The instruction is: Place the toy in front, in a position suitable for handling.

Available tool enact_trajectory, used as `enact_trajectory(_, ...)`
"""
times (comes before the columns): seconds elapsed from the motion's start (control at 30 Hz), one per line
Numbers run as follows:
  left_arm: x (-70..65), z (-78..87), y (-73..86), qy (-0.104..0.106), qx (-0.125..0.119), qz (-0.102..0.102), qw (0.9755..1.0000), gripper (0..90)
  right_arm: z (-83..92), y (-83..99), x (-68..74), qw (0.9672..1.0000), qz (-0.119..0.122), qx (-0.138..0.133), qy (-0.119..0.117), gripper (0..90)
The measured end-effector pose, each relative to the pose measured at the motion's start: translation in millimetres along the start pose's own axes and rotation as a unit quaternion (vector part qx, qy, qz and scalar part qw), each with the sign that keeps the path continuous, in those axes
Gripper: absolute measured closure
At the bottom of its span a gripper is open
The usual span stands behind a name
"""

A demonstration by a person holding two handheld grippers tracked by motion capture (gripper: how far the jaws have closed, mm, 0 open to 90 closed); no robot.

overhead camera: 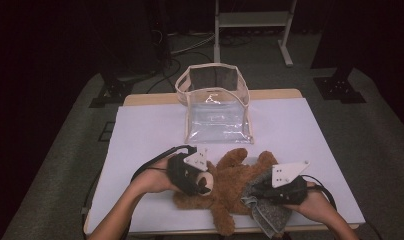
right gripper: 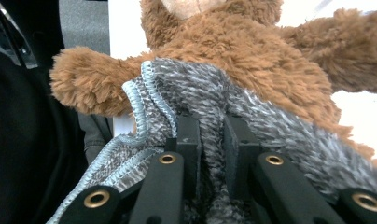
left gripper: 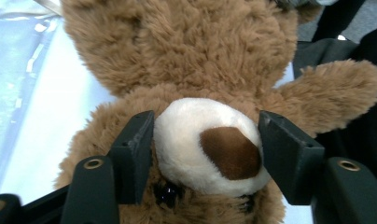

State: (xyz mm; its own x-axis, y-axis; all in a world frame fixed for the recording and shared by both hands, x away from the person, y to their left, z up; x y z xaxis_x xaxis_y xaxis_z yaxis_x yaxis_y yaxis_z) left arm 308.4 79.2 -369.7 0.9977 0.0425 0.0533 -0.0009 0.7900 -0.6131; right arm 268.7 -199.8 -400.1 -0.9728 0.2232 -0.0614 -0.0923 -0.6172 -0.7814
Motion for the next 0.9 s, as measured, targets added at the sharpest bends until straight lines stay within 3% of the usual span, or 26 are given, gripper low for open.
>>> enact_trajectory(0.1, -4.9, 0.0, 4.0, -0.001, -0.001, 0.004, 1.0, 40.0, 9.7, -0.6, -1.8, 1.0, -0.003, -0.001, -0.001, 79.4)
enact_trajectory(0.23, -11.4, -2.5, 4.0, -0.002, 0.008, -0.007, 0.9999, 40.7, 21.7, -14.1, -5.7, 0.9999, 0.007, -0.004, 0.012, 79.5)
enact_trajectory(0.33, -16.4, -3.3, 1.4, -0.011, 0.026, -0.021, 0.9994, 40.8, 16.7, -29.4, -10.6, 0.9997, 0.021, 0.003, 0.009, 79.5)
enact_trajectory(0.43, -20.0, -3.6, 2.6, -0.017, 0.028, -0.023, 0.9992, 41.0, 5.5, -33.6, -13.8, 0.9994, 0.031, 0.017, -0.001, 79.5)
enact_trajectory(0.53, -20.9, -3.0, 4.9, -0.016, 0.02, -0.02, 0.9994, 41.2, 8.9, -24.6, -15.1, 0.9998, 0.018, 0.013, -0.001, 79.5)
enact_trajectory(0.67, -21.7, -3.2, 5.3, -0.017, 0.019, -0.019, 0.9995, 41.2, 20.7, 3.0, -17.0, 0.9988, -0.005, 0.043, 0.023, 79.6)
enact_trajectory(0.77, -22.3, -3.5, 4.8, -0.017, 0.021, -0.021, 0.9994, 41.1, 33.6, 20.5, -20.4, 0.9978, -0.033, 0.047, 0.033, 79.6)
enact_trajectory(0.9, -22.6, -4.2, 4.0, -0.016, 0.023, -0.02, 0.9994, 41.1, 49.5, 9.7, -21.2, 0.9983, -0.024, 0.025, 0.047, 79.6)
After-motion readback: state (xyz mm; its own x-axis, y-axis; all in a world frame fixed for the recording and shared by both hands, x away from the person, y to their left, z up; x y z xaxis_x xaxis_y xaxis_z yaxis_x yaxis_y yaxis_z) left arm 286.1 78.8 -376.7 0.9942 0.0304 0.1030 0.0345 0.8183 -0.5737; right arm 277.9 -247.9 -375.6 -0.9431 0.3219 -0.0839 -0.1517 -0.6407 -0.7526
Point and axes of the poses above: each handheld gripper's, and its own axes: z roughly backward along the jaws, y roughly out of its underside, x roughly to its left, the point moved 2 cm from there along -z, roughly forward along the jaws, and after that the axes turned 2 degrees about -x, right-handed, at the moved point
